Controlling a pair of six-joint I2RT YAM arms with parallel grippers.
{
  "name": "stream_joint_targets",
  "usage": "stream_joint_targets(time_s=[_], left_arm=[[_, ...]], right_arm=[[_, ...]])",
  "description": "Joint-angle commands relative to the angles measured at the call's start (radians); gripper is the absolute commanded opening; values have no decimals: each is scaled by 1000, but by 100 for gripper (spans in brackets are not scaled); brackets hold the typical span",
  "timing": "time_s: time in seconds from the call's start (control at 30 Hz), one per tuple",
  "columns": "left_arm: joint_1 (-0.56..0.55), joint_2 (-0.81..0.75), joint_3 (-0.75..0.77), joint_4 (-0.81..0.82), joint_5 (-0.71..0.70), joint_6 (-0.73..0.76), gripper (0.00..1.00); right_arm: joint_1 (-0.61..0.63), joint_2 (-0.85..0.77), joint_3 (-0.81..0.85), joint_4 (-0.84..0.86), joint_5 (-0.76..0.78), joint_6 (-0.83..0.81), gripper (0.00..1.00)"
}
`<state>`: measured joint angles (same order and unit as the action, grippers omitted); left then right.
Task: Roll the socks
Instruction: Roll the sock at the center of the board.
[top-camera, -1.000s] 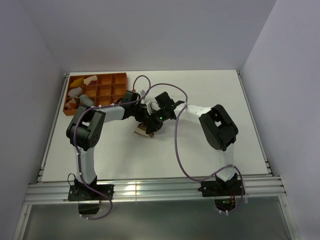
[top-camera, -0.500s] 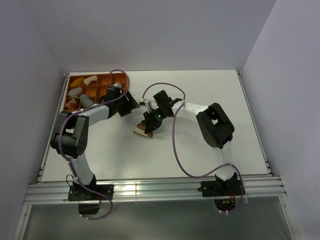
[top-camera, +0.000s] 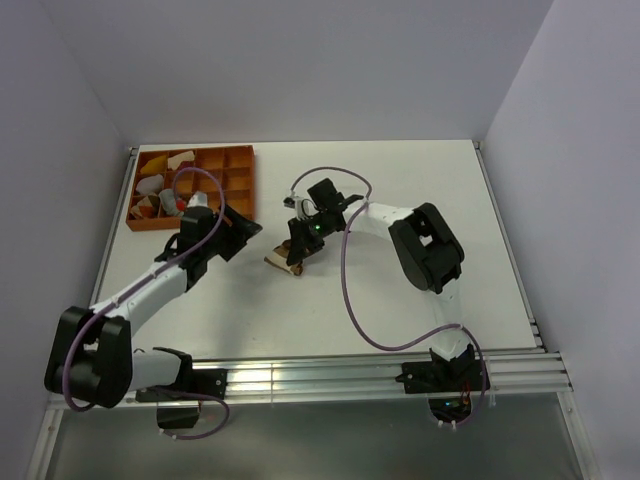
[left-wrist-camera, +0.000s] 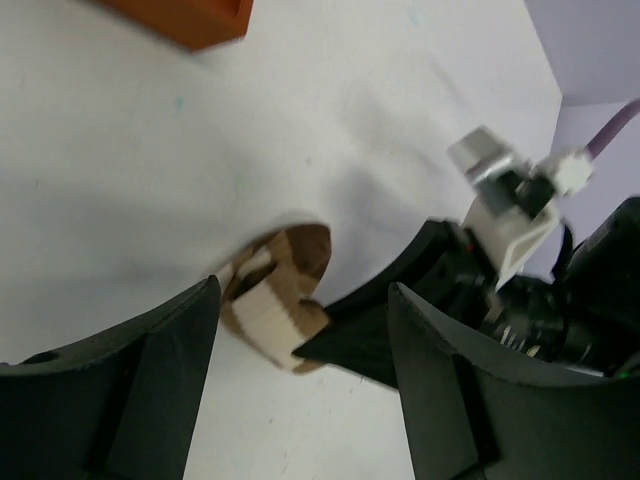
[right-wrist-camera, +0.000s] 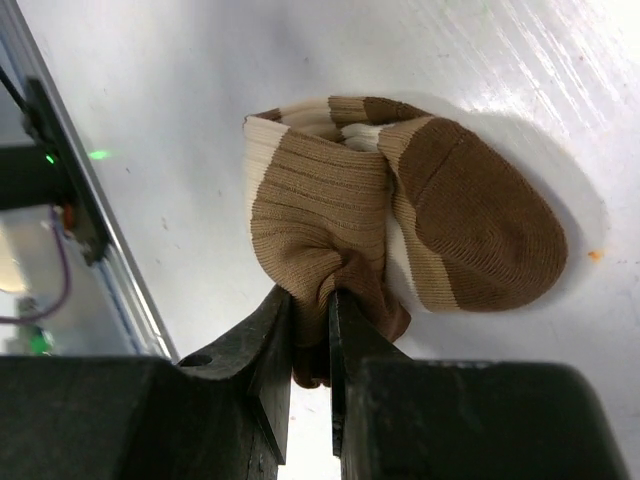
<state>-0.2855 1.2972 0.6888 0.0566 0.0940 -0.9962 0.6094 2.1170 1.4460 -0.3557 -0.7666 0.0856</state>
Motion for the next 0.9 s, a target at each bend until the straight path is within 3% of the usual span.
stream_joint_targets(time_s=[0.0, 0.07, 0.23, 0.57, 0.87], left_arm=[[-6, -59, -107, 72, 76, -82, 72], [-20, -65, -170, 122, 125, -102, 71], [-96, -33, -248, 230, 81, -127, 71], [-112, 122, -282, 409, 53, -165, 72], [-112, 174, -290, 462, 10, -170, 69]], right_arm=[[1, 47, -56, 32, 104, 163, 0], [1, 52, -71, 66, 89, 230, 0], [3, 63, -116, 132, 75, 339, 0], [4, 49, -226, 323, 98, 584, 0], [13, 38, -292, 420, 124, 681, 0]])
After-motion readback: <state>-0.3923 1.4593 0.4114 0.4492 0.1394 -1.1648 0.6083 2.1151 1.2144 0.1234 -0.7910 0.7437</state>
